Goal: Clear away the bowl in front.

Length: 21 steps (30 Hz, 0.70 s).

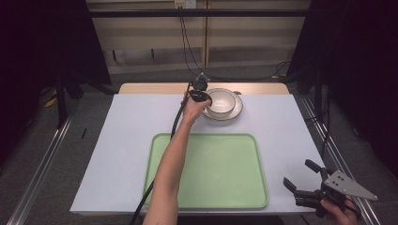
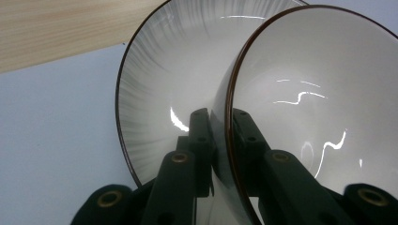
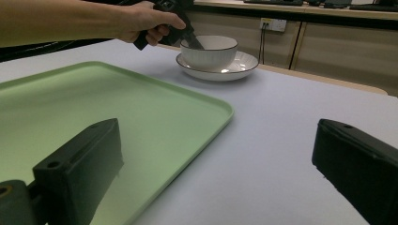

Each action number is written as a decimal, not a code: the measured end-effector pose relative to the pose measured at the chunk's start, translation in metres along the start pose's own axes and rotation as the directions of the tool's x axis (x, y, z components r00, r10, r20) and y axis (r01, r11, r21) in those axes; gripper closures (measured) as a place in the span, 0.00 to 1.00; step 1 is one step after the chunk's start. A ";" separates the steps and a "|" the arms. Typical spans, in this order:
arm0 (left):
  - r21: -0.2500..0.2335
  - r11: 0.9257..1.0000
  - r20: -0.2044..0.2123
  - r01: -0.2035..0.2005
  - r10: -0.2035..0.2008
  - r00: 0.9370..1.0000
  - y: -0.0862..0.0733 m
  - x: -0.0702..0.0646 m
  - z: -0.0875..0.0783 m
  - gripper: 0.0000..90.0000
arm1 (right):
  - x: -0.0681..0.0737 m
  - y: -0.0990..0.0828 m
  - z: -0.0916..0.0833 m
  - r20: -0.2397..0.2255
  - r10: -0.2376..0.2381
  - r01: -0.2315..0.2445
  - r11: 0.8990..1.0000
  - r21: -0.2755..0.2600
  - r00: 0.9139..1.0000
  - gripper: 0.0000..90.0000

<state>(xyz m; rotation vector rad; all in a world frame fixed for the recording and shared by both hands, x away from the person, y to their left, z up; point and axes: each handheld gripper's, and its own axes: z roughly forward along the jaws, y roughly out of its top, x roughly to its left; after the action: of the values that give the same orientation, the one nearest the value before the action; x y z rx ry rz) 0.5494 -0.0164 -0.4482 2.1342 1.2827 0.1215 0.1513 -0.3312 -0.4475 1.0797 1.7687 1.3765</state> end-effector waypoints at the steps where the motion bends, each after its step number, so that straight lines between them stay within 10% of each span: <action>1: -0.001 1.000 0.005 0.009 -0.009 1.000 0.000 0.001 -0.001 0.91 | 0.000 0.000 0.000 0.003 -0.001 0.001 1.000 -0.001 1.000 0.02; 21: -0.033 0.999 0.024 0.033 -0.032 0.999 0.000 0.000 -0.004 0.92 | -0.001 0.000 -0.001 0.002 0.001 -0.001 1.000 -0.004 1.000 0.02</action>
<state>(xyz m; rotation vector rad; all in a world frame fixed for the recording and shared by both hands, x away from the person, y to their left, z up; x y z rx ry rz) 0.5480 -0.0140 -0.4448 2.0799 1.2930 0.1031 0.1508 -0.3329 -0.4470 1.0797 1.7632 1.3780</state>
